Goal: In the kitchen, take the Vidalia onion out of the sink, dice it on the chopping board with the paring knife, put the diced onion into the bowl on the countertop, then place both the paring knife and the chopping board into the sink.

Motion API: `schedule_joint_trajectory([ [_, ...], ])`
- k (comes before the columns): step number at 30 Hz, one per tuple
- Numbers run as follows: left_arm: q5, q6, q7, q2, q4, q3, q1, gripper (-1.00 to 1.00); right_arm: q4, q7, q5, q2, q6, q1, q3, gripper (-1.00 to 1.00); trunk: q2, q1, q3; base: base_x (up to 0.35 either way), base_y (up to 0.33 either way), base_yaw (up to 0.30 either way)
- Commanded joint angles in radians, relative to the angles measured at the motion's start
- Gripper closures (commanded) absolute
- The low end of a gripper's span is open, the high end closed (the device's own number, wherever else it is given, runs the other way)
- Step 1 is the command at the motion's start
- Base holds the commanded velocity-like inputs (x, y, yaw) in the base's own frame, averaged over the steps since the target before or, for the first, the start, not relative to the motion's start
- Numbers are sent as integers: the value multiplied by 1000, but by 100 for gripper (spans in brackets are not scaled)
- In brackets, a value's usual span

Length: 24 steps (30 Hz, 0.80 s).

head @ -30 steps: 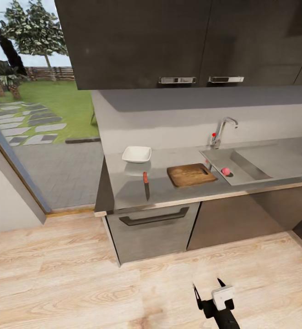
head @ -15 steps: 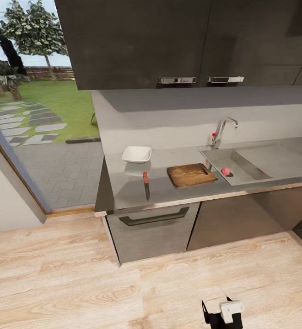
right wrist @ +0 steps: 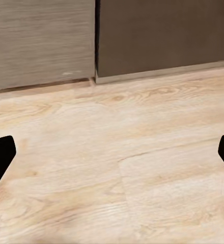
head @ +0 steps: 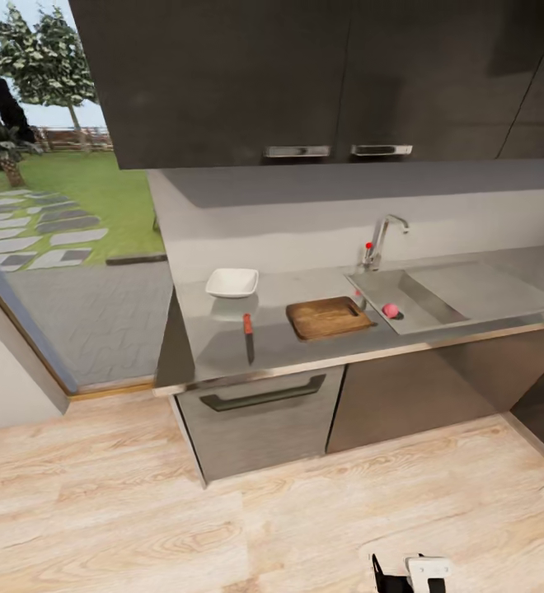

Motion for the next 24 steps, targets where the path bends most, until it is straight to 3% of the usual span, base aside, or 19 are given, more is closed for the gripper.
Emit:
schedule_joint_trajectory([
  [1,1,4,-3,-1,-2,2,0,-100,2,-6,-10,1,-7,-2,8,-100,-2,1,-2,0,-284,-4],
  [11,1,-12,-2,-1,5,2,0,-100,25,-6,-9,12,-7,-2,9,-100,-2,1,-1,0,-300,4],
  [24,1,-16,-1,-1,6,2,0,-100,38,-6,-9,30,-7,-2,8,-100,-2,1,-1,0,-306,90],
])
